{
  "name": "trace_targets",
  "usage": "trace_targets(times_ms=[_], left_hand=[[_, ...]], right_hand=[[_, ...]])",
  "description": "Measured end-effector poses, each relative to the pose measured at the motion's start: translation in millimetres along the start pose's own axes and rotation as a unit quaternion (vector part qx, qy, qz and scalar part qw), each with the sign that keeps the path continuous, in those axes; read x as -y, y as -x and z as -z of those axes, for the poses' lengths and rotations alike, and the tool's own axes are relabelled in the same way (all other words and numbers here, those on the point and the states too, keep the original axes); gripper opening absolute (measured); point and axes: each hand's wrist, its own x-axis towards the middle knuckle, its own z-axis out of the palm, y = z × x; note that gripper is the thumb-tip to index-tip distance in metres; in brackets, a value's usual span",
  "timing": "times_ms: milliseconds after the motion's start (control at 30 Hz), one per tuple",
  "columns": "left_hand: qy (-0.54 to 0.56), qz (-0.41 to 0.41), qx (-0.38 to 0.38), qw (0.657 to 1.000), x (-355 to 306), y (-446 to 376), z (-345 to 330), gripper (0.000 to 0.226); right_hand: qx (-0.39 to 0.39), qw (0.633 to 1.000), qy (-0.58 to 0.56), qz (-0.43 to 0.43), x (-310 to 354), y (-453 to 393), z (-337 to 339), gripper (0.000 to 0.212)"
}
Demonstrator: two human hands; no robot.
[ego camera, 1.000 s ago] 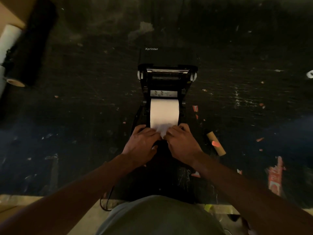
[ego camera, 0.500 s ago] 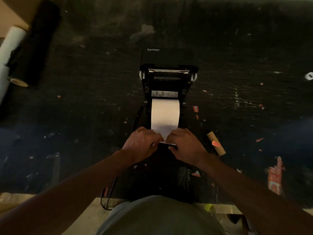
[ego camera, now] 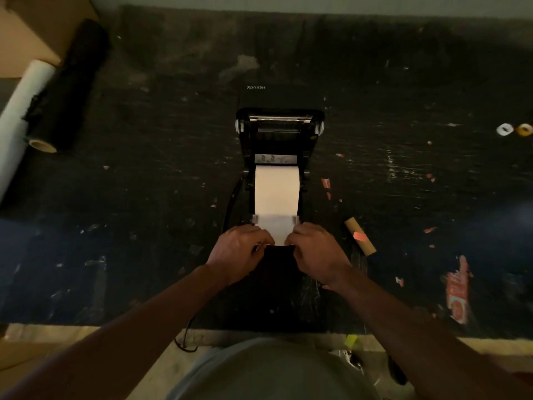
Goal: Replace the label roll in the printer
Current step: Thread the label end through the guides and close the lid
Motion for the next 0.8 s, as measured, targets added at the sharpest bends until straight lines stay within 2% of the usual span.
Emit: trace_targets(times_ms=[400, 533, 600, 667, 767, 800], left_hand=[[0.005, 0.026, 0.017, 1.0, -9, 33, -7, 0.02], [0.057, 0.026, 0.035, 0.997, -13, 32, 4, 0.021], [0.103, 0.041, -0.005, 0.994, -10, 17, 21, 0.022], [0.134, 0.101, -0.079, 0.983, -2, -13, 46, 0.02], [0.158, 0.191, -0.209, 0.946, 13, -77, 89, 0.022], [0.177, 0.216, -0.232, 0.932, 16, -101, 102, 0.027]], right_hand=[[-0.005, 1.0, -0.027, -0.004, 12, 28, -12, 0.028], [-0.018, 0.998, -0.062, -0.028, 12, 32, -1, 0.03], [-0.05, 0.989, -0.113, -0.074, 5, 21, 18, 0.026], [-0.108, 0.971, -0.165, -0.136, -5, -6, 47, 0.016], [-0.259, 0.907, -0.244, -0.227, -17, -61, 98, 0.008], [-0.284, 0.888, -0.268, -0.244, -20, -80, 113, 0.016]])
